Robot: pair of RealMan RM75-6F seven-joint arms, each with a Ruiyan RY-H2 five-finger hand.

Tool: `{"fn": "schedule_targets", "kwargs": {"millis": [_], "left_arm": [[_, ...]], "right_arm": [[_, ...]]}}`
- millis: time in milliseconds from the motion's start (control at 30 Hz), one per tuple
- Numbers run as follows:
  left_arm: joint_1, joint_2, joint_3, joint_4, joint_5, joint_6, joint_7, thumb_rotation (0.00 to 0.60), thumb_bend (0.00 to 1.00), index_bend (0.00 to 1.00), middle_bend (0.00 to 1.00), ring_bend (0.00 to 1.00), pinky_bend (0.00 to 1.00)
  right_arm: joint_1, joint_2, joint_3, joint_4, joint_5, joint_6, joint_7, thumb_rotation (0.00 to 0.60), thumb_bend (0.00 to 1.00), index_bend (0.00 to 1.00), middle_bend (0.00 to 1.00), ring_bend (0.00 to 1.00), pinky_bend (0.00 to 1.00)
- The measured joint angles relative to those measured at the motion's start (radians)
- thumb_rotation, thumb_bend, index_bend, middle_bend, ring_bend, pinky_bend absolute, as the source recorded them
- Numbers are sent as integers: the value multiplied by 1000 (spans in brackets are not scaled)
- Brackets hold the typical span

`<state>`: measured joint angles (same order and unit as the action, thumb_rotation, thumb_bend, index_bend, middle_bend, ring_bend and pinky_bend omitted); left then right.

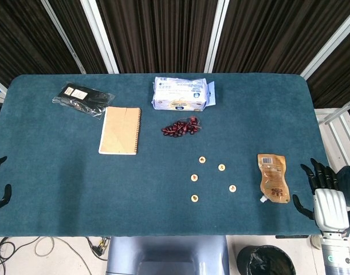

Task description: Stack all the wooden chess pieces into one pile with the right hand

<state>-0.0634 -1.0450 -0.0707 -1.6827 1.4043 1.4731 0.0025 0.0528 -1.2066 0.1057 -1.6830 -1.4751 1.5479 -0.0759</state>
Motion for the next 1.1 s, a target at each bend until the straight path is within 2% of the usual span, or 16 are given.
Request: {"fn": "schedule_targets", "kwargs": {"millis": [400, 567, 800, 1100], "left_arm": [[0, 1, -4, -4, -8, -2, -7, 600, 488, 124, 0, 0, 0], [0, 2, -4, -8, -9, -3, -7, 600, 488, 124, 0, 0, 0], [1, 2, -2, -9, -8, -4, -8, 600, 488, 124, 0, 0, 0], [0, 1, -2, -9, -13, -8, -7, 600, 488, 124, 0, 0, 0]], "right_arm": [[7, 42, -19, -36, 15, -69, 81, 600, 410, 146, 0, 0, 0], [22, 64, -16, -87, 76, -130, 84, 600, 411, 194, 0, 0, 0], [96, 54, 16, -160, 218, -257, -30, 600, 410, 224, 0, 0, 0], [218, -28, 46, -152, 354, -389, -214, 600, 411, 245, 0, 0, 0]]}}
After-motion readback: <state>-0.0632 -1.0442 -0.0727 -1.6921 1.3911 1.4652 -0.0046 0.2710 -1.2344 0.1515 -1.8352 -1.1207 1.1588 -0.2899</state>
